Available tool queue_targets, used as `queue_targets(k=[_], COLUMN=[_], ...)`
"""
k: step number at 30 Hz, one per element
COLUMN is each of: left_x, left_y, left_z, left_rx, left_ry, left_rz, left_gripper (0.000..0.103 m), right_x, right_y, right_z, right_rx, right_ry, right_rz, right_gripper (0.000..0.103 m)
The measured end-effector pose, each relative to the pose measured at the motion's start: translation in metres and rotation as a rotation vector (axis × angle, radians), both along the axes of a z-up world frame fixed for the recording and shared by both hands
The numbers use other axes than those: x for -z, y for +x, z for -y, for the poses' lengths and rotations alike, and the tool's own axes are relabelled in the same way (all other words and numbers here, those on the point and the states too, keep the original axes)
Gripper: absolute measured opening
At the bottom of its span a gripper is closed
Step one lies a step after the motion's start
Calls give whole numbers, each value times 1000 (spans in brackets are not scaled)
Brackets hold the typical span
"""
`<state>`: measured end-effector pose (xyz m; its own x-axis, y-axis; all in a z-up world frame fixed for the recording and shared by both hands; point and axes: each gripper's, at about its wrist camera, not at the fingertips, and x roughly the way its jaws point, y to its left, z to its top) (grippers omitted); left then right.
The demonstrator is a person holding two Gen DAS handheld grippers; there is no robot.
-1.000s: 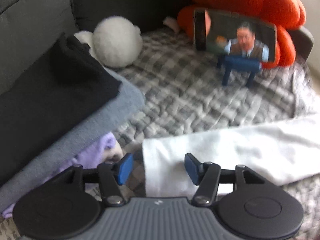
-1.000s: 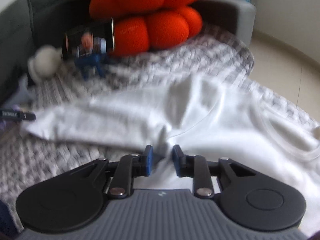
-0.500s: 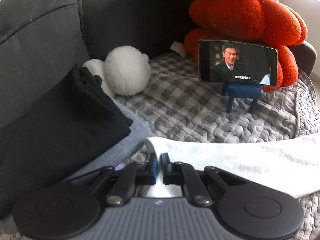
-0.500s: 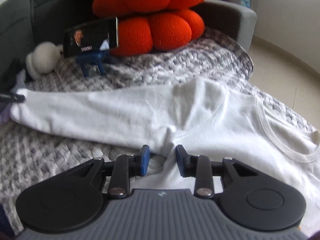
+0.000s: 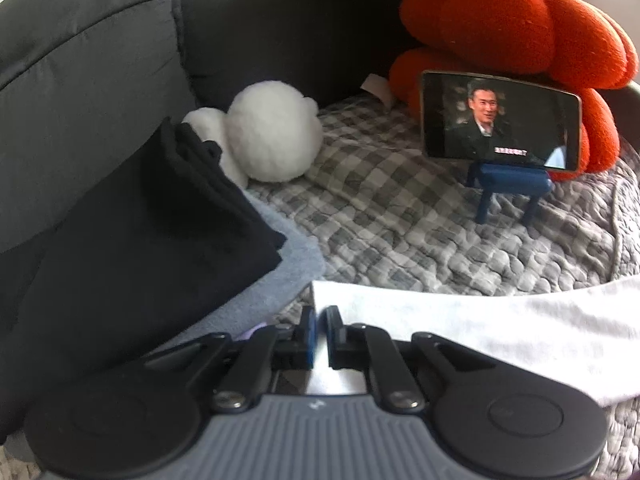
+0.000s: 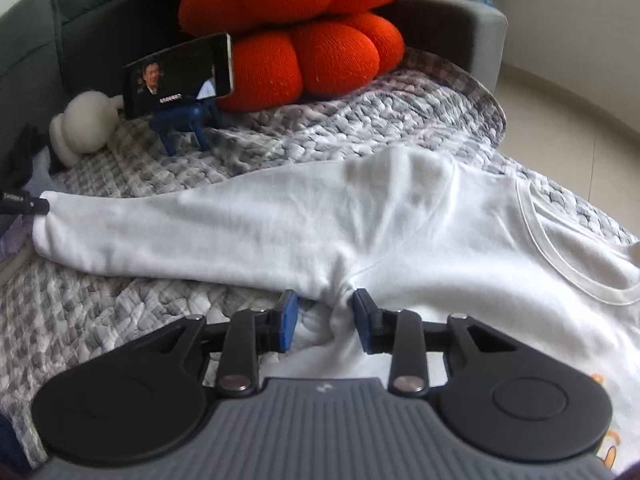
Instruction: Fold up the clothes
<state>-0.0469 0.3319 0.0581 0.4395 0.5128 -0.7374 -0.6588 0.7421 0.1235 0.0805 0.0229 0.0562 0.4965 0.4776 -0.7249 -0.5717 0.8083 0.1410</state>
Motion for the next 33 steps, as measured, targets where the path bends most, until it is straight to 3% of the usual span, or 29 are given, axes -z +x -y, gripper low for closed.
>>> queue_targets(k=[2,5,9,13,19,23,26,33], left_x=[-3,-10,-23,-33,-27,-8,7,20], left_y=[-2,-3,-4,3,32,64,84,98], left_z=[2,7,24,64,133,173,190,199], left_rx=[0,-4,49,220,444,483,476,462], left_ry=[4,31,31,-24,-307,-461,-532,-444], left_rz=[2,16,49,76,86,97,101,133], left_gripper=[9,9,9,9,16,28,29,27], right_x=[-11,-25,-16,-2,-12,-10,-7,-17], right_y=[3,3,1,-9,-8,-3,-2,-2], right_z=[14,31,32,27,49,59,66,70], right_rx=[-2,42,39,-9,19,73,87,65], right_ry=[104,150,75,-12,13,-65,-109,-69], right_rz=[-50,-41,-90,-97,-100,-89,-89,-64], right_gripper=[40,40,40,40,34,34,34,35])
